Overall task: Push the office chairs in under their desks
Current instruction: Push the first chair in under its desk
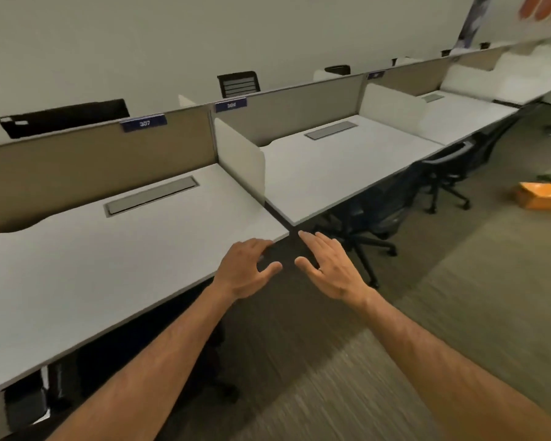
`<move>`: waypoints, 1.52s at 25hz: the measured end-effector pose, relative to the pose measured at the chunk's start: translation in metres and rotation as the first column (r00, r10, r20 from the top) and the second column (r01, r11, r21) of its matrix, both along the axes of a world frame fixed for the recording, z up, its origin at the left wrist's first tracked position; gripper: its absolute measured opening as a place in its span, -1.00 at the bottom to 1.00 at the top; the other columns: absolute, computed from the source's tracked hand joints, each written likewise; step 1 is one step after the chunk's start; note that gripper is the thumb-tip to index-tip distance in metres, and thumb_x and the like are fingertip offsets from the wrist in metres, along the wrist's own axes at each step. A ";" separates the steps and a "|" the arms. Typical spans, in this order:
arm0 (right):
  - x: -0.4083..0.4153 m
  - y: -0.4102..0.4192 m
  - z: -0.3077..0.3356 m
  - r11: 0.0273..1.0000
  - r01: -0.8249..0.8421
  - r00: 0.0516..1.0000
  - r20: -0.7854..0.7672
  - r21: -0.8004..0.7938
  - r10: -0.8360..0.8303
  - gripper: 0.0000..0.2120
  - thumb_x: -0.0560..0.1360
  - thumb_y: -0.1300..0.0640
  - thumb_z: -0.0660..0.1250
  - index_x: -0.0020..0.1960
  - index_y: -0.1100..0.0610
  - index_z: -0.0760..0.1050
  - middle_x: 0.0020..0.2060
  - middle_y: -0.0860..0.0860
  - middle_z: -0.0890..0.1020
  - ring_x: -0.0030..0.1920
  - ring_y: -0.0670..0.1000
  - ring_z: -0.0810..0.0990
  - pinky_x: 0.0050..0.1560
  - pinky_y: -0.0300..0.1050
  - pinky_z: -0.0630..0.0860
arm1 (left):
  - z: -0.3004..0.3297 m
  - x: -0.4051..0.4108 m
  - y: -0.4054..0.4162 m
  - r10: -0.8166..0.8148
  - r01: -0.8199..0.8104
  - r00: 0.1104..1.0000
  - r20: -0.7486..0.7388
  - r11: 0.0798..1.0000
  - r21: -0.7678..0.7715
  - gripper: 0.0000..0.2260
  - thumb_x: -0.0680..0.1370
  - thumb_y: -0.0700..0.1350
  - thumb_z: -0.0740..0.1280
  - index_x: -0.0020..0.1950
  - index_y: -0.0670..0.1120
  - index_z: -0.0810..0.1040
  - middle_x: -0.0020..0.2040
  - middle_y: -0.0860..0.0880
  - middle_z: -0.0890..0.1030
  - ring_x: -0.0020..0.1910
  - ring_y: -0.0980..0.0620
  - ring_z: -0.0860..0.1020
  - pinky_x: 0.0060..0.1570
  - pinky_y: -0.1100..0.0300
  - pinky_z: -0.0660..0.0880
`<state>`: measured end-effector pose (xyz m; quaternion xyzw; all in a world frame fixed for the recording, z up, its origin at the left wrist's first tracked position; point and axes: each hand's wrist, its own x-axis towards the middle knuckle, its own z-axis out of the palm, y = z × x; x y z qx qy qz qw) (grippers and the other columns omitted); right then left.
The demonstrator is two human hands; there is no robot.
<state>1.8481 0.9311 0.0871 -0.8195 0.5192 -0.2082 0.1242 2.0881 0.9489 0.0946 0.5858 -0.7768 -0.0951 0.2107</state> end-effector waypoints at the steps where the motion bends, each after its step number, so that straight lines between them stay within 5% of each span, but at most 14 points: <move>1: -0.044 -0.002 0.005 0.999 0.052 0.999 0.011 -0.009 -0.052 -0.30 0.59 -0.47 -0.07 0.63 -0.17 0.01 0.63 -0.07 0.17 0.62 0.01 0.05 0.60 0.17 -0.03 | 0.005 -0.046 -0.014 -0.070 0.070 0.998 0.005 0.997 -0.021 -0.39 0.55 0.39 0.19 0.48 0.05 0.42 0.38 0.02 0.55 0.32 0.01 0.50 0.33 0.03 0.42; 8: -0.185 -0.011 0.015 0.978 0.207 0.978 0.040 -0.038 -0.206 -0.28 0.61 -0.43 -0.04 0.66 -0.10 -0.01 0.65 -0.05 0.08 0.64 0.00 -0.03 0.61 0.20 -0.01 | 0.021 -0.194 -0.063 -0.261 0.257 0.964 -0.045 0.964 -0.072 -0.35 0.58 0.35 0.18 0.57 0.03 0.31 0.54 -0.02 0.39 0.53 -0.03 0.32 0.50 -0.15 0.27; 23: -0.411 -0.168 0.013 0.788 0.615 0.781 0.114 0.029 -0.614 -0.23 0.57 -0.43 -0.05 0.66 -0.07 -0.01 0.65 -0.05 0.05 0.64 0.00 -0.07 0.61 0.21 -0.02 | 0.008 -0.460 -0.304 -0.667 0.663 0.745 -0.019 0.744 -0.087 -0.39 0.62 0.32 0.18 0.56 0.01 0.32 0.51 0.00 0.42 0.50 0.05 0.31 0.50 0.06 0.18; 30: -0.537 -0.236 0.003 0.749 0.661 0.744 0.100 0.033 -0.661 -0.24 0.57 -0.42 -0.05 0.65 -0.08 -0.03 0.65 -0.06 0.03 0.63 -0.05 -0.10 0.61 0.15 0.00 | 0.004 -0.599 -0.392 -0.727 0.725 0.687 -0.002 0.685 -0.073 -0.36 0.63 0.34 0.15 0.58 -0.01 0.30 0.53 -0.02 0.40 0.53 0.02 0.29 0.53 -0.05 0.21; 38: -0.714 -0.311 0.034 0.743 0.669 0.739 0.122 -0.008 -0.663 -0.23 0.57 -0.43 -0.06 0.66 -0.07 -0.03 0.65 -0.05 0.03 0.63 -0.04 -0.10 0.61 0.14 0.01 | 0.034 -0.777 -0.470 -0.719 0.710 0.694 -0.028 0.691 -0.140 -0.34 0.61 0.41 0.10 0.58 0.03 0.27 0.54 0.00 0.38 0.54 0.06 0.27 0.51 0.10 0.06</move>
